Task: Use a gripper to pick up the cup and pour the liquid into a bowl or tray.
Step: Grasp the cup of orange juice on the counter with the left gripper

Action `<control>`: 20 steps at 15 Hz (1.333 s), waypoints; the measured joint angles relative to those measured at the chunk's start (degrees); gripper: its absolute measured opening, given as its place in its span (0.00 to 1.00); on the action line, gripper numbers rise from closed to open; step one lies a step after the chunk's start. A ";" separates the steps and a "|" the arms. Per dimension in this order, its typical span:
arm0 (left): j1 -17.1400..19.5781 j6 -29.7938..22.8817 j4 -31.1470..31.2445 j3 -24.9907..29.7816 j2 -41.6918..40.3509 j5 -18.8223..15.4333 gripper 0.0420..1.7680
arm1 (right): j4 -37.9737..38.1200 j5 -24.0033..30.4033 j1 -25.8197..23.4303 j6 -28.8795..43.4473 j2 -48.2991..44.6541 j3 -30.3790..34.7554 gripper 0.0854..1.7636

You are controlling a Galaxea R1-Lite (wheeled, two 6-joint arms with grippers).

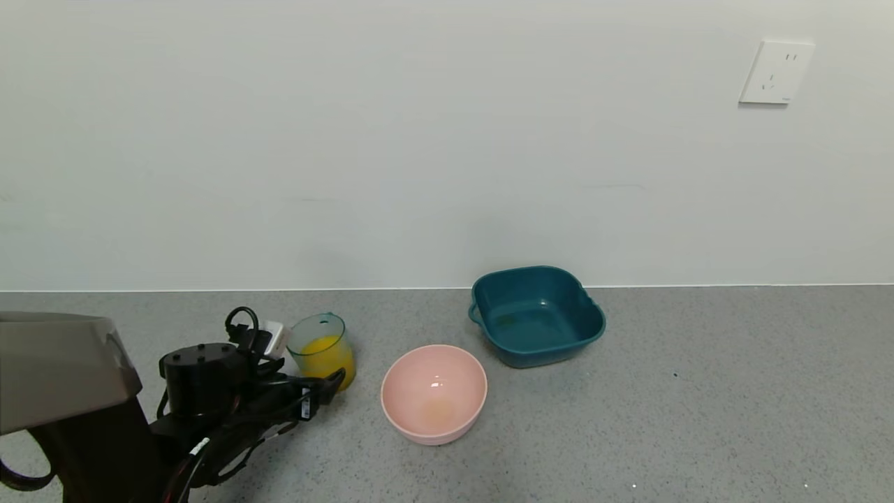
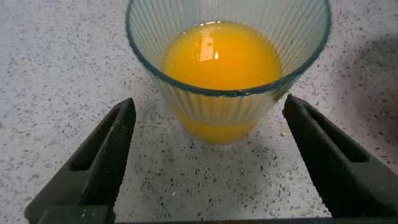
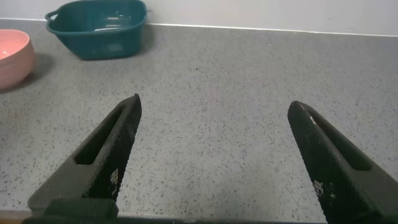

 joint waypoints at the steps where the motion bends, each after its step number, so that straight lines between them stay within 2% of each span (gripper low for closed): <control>1: 0.00 -0.02 -0.09 -0.79 0.99 -0.02 0.97 | -0.02 0.02 0.00 0.00 0.00 0.00 0.97; 9: -0.16 -0.05 0.71 -7.83 5.18 -0.60 0.97 | -0.02 0.02 0.00 0.00 0.00 0.00 0.97; 20: -0.18 0.06 1.05 -11.54 7.89 -0.13 0.97 | 0.00 0.02 0.00 0.00 0.00 0.00 0.97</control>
